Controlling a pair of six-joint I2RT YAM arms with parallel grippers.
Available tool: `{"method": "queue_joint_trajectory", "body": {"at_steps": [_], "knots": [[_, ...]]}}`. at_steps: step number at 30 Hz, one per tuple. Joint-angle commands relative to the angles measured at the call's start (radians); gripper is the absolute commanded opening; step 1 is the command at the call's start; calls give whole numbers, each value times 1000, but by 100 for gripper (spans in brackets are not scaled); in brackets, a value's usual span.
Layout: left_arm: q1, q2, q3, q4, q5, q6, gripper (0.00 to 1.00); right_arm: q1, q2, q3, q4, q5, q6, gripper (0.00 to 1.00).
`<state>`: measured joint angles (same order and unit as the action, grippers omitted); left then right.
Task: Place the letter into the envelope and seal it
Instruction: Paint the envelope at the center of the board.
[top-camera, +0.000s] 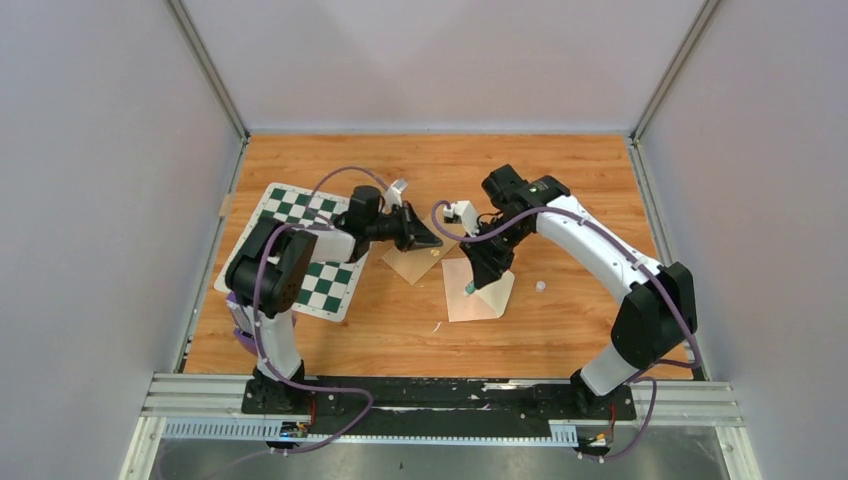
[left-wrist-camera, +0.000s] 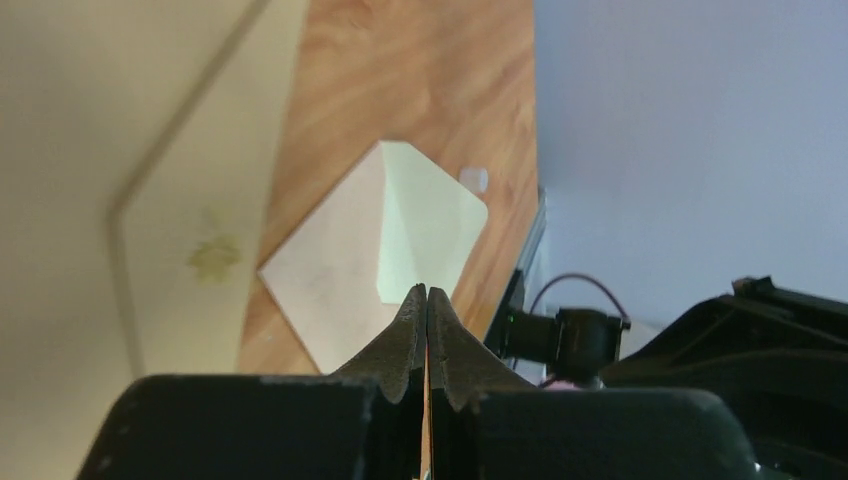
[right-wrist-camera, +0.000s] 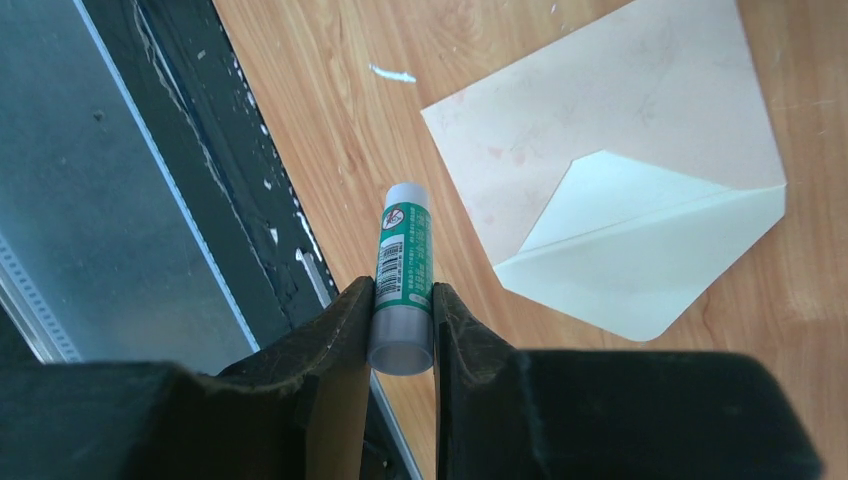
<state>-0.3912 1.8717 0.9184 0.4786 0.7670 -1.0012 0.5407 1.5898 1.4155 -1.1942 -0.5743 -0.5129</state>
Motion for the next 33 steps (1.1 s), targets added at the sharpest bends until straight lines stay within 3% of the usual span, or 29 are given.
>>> {"method": "queue_joint_trajectory", "body": {"at_steps": [1, 12, 21, 33], "knots": [[-77, 76, 14, 209, 114, 19, 0, 21, -16, -22, -15, 66, -66, 0], [-147, 283, 138, 174, 76, -70, 0, 78, 42, -80, 139, 229, -57, 0], [-166, 277, 176, -71, -7, 23, 0, 114, 118, -81, 258, 276, -55, 0], [-169, 308, 211, -182, -34, 44, 0, 133, 216, -41, 269, 363, -64, 0]]}}
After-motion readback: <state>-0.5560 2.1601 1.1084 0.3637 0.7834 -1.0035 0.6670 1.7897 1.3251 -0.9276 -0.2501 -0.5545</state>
